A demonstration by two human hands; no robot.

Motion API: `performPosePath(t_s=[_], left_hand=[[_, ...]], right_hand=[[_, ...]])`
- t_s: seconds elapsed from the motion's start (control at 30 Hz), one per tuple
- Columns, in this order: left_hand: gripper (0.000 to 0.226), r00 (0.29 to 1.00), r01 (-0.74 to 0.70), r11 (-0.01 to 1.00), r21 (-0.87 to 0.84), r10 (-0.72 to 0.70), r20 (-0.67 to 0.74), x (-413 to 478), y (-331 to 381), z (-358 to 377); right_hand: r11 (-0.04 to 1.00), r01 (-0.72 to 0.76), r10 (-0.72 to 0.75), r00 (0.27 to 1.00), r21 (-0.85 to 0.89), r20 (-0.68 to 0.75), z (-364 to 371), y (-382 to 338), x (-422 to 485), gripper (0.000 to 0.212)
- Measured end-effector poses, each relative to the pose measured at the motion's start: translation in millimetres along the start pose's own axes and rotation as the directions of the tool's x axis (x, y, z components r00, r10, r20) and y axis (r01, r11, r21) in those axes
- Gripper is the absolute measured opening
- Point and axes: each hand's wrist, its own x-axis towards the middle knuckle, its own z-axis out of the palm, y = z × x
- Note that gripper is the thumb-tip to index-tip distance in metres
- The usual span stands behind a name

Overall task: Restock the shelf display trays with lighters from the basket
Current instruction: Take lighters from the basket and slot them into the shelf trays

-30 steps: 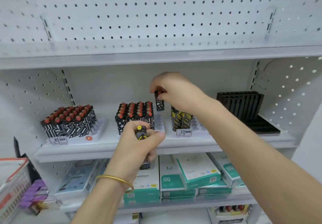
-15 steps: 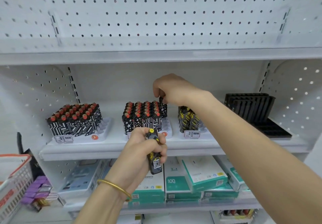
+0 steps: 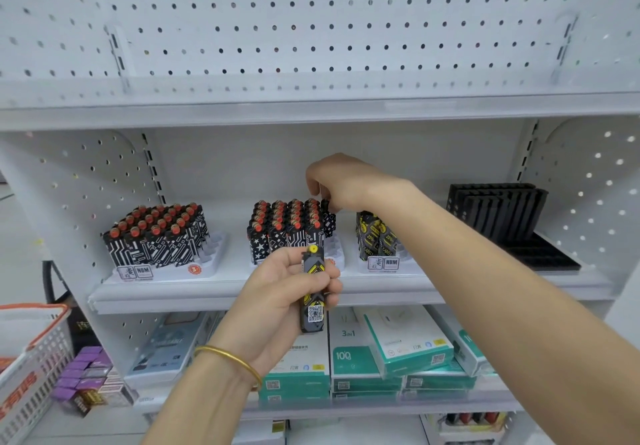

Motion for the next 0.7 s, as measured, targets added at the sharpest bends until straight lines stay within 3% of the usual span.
performPosePath(t_s=[0.13,0.27,0.37,0.43,0.5,0.6,0.67,0.7], left_hand=[[0.030,0.999,0.043,0.997,-0.064,-0.041,0.034,-3.6,1.7,2.8],[0.039,0.993,0.103,0.973,-0.208,-0.088,0.079,-4.9,1.7,10.8],[0.036,0.991,0.108,0.969,-0.221,-0.088,0.098,-4.1,-1.8,23.4],[0.034,0.990,0.106,0.971,-0.213,-0.083,0.115,-3.3,-4.7,36.5],[0.034,0.986,0.116,0.972,-0.204,-0.088,0.144,-1.1,-9.4,51.7],[0.030,0.993,0.036,0.999,-0.033,-0.032,0.117,5.5,-18.3,73.7],[0.015,0.983,-0.178,0.949,0.262,0.181,0.013,11.6,-25.1,80.0],[0.011,0.940,-0.294,0.848,0.441,0.339,-0.027,15.2,-28.4,79.2]], right_hand=[[0.998,0.007,0.004,0.986,0.059,-0.168,-4.8,-1.2,-19.7,0.041],[0.891,0.179,-0.029,0.940,0.418,-0.340,-15.1,-8.6,-79.9,0.024],[0.712,0.161,0.001,0.973,0.683,-0.231,-16.3,-4.3,-124.6,0.019],[0.584,0.106,-0.023,0.993,0.805,-0.114,-11.8,7.9,-146.5,0.018],[0.472,0.095,-0.040,0.995,0.876,-0.086,-3.9,24.5,-160.4,0.024],[0.393,0.104,0.055,0.989,0.914,-0.136,4.8,49.0,-171.1,0.019],[0.340,0.102,0.175,0.970,0.935,-0.170,3.3,62.9,-175.6,0.015],[0.349,0.100,0.244,0.950,0.932,-0.194,1.2,69.6,-176.4,0.014]])
